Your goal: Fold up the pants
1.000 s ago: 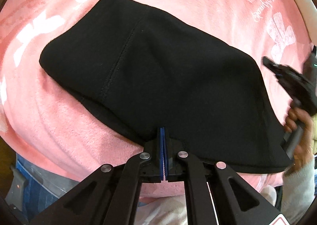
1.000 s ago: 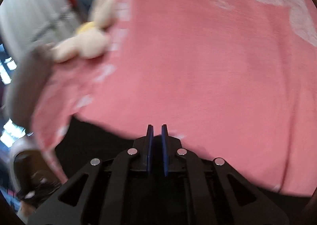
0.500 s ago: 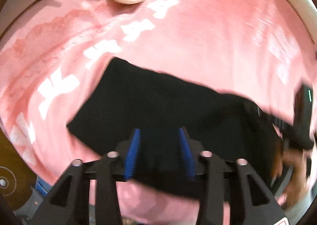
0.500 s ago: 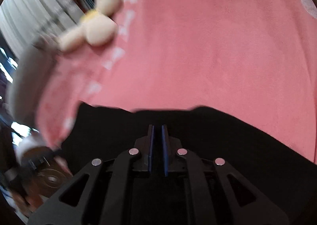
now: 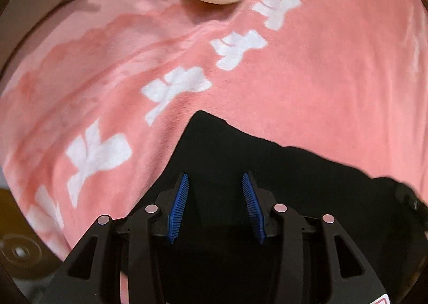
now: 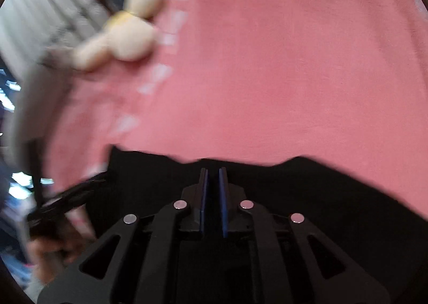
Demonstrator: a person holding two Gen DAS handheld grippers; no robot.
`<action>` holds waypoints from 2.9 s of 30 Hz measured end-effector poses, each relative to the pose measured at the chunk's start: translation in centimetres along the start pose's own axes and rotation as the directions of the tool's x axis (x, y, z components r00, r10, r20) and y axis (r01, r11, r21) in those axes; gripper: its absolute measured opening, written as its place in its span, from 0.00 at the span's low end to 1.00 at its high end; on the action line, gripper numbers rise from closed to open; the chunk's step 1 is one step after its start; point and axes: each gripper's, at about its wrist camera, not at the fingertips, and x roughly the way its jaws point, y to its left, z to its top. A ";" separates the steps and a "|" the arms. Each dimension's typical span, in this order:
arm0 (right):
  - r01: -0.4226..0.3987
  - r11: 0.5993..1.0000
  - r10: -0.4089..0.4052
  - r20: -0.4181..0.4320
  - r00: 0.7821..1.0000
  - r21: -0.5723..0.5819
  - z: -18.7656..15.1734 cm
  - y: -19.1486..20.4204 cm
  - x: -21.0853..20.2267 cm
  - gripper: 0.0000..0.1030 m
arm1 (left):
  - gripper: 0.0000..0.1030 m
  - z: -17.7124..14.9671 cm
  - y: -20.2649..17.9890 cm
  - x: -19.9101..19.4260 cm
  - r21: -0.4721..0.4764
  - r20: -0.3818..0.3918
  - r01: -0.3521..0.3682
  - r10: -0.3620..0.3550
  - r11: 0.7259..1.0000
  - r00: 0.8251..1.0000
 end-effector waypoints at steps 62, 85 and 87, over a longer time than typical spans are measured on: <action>0.329 0.604 -0.670 0.238 0.703 0.726 -29.3 -32.3 -46.4 0.68 | 0.68 -21.9 -27.4 -13.9 0.456 -0.022 0.087 -0.087 0.886 0.996; 0.260 0.869 -0.438 0.407 0.802 0.421 -14.4 -17.8 -37.3 0.15 | 0.68 -20.0 -20.0 -12.9 0.377 -0.034 0.178 -0.178 0.909 0.983; 0.281 0.891 -0.414 0.387 0.824 0.355 -12.9 -15.0 -34.5 0.15 | 0.68 -19.5 -19.1 -12.8 0.364 -0.032 0.178 -0.178 0.914 0.983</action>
